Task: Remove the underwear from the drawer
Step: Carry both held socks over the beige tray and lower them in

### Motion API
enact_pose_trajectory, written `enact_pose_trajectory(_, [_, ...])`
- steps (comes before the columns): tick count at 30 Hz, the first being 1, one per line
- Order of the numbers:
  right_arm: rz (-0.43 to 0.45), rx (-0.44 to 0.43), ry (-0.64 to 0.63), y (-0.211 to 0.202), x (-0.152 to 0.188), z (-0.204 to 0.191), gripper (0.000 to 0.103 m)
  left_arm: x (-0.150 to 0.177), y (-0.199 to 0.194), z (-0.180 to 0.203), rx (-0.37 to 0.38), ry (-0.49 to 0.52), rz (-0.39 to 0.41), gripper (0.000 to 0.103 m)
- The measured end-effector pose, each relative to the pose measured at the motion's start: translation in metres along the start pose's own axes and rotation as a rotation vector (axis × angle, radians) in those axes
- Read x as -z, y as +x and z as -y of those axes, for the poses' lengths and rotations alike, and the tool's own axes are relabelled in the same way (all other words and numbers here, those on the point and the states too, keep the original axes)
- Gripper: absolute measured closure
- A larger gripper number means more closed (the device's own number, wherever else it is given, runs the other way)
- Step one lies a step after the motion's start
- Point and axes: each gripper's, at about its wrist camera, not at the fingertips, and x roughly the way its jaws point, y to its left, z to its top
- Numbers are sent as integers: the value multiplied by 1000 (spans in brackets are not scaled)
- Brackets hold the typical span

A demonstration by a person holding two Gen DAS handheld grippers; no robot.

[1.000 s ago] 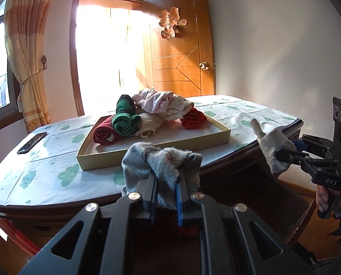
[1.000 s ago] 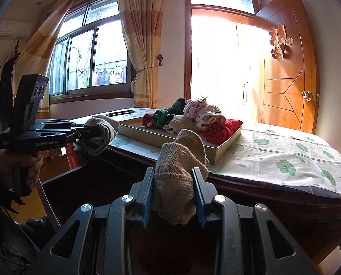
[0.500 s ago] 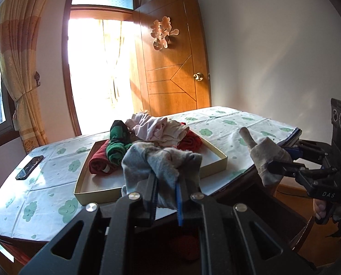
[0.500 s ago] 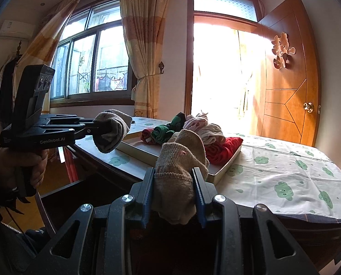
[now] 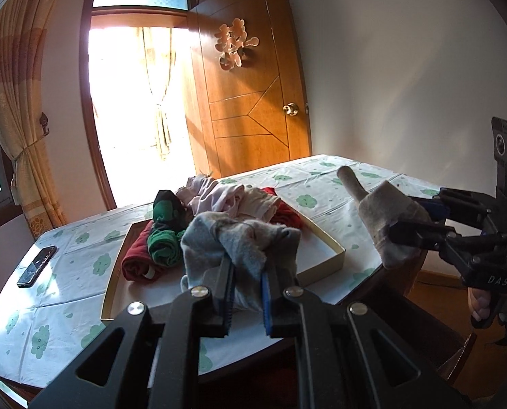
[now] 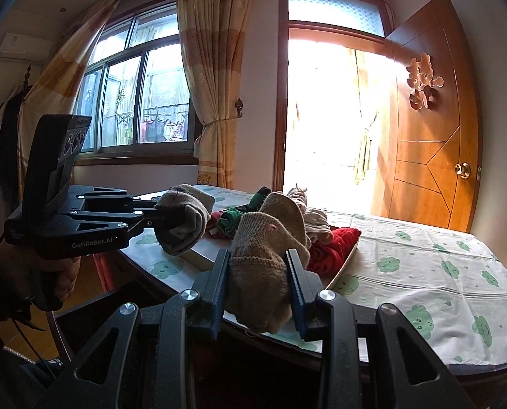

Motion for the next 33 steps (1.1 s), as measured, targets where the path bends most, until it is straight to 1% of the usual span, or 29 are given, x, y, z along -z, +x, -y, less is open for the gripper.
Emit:
enact_pose_trajectory(9, [-7, -8, 6, 13, -12, 4, 68, -11, 15, 1, 0, 13, -10, 92])
enact_pose_trajectory(17, [-22, -10, 48, 35, -21, 15, 68, -22, 31, 0, 6, 17, -24, 92])
enact_pose_trajectory(33, [-43, -2, 87, 57, -30, 31, 68, -29, 64, -2, 11, 16, -77, 92])
